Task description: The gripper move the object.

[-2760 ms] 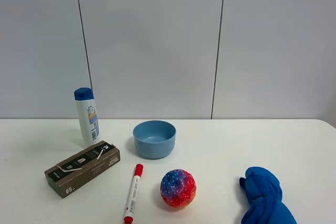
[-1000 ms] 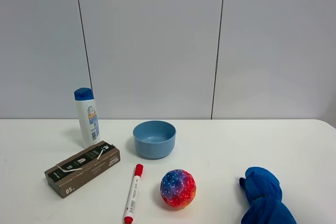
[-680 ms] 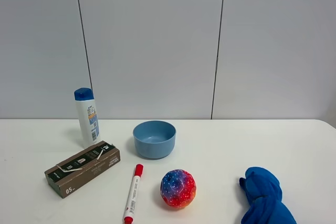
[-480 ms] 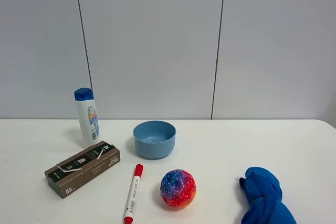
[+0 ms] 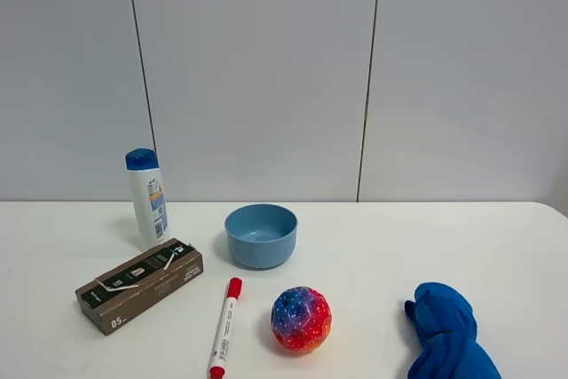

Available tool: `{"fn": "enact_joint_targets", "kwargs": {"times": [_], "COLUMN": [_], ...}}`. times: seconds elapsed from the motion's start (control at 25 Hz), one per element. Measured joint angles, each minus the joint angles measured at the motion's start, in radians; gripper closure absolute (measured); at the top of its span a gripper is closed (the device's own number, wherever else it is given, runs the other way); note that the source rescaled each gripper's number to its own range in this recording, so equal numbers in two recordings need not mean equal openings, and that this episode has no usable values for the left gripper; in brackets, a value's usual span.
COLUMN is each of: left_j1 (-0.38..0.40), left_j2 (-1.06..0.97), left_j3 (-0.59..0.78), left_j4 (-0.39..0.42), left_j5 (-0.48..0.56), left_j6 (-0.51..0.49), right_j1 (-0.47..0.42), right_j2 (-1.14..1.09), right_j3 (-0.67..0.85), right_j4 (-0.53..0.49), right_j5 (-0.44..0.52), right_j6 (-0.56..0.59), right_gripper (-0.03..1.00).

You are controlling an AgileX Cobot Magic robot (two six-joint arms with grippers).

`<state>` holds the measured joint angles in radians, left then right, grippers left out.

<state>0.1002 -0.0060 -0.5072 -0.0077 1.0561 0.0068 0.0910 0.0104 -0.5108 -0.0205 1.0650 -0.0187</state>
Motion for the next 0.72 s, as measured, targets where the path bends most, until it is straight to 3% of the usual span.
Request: {"fn": "enact_joint_targets", "kwargs": {"times": [0.72], "left_j1": [0.000], "left_j2": [0.000], "left_j3": [0.000], "left_j4": [0.000], "left_j5": [0.000], "left_j6": [0.000], "right_j1": [-0.001], "right_j2": [-0.010], "right_j3": [0.017], "right_j4": [0.038], "right_j5": [0.002], "right_j6": [0.007], "right_gripper": [0.18]}}
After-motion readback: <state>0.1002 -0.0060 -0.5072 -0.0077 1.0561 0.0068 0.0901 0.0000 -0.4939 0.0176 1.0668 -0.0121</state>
